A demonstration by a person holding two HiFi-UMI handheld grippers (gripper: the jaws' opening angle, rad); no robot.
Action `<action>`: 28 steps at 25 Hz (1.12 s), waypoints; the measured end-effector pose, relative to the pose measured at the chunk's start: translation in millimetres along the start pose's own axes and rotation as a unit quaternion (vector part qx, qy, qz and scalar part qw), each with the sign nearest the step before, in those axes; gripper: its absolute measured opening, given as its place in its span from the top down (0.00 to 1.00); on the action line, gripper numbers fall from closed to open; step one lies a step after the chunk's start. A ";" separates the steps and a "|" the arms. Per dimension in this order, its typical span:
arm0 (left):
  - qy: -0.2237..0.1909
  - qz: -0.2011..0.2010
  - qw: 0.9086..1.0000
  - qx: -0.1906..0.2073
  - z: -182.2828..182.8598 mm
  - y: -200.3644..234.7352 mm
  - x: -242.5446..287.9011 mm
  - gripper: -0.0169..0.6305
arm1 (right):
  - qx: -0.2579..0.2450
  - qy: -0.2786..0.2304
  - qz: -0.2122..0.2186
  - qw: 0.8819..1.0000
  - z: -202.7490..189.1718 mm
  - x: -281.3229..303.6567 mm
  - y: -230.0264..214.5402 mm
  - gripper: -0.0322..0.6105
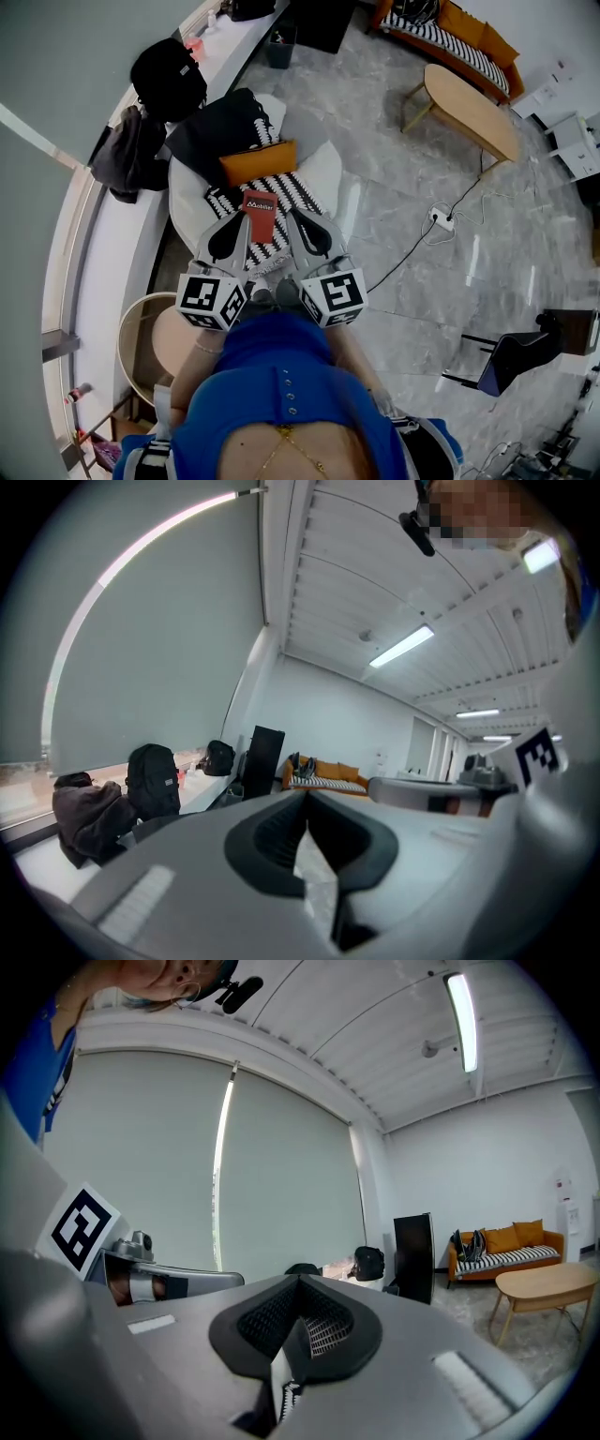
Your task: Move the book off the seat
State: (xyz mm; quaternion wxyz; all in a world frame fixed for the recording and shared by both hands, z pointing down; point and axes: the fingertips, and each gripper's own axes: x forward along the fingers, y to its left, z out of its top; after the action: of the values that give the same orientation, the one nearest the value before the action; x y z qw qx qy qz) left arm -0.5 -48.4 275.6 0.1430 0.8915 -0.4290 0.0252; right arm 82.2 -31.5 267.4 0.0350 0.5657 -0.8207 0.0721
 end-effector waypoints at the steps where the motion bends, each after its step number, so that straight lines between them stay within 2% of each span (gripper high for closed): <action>1: -0.002 0.003 1.000 0.000 1.2 0.6 2.9 0.97 | 0.000 0.000 0.005 1.000 0.7 3.8 -1.0 0.95; 15: -0.026 0.070 0.997 -0.006 33.6 -9.4 48.4 0.97 | -0.018 0.002 0.111 0.994 33.9 48.7 -27.7 0.95; 28: -0.034 0.100 0.994 -0.004 35.1 -12.9 64.6 0.97 | -0.020 0.010 0.141 0.990 29.1 56.9 -35.8 0.95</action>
State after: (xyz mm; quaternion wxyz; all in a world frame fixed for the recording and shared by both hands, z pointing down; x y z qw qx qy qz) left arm 47.5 -99.4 249.8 0.1288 0.8441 -0.5204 0.0076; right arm 95.9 -101.2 249.4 0.0440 0.4423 -0.8934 0.0652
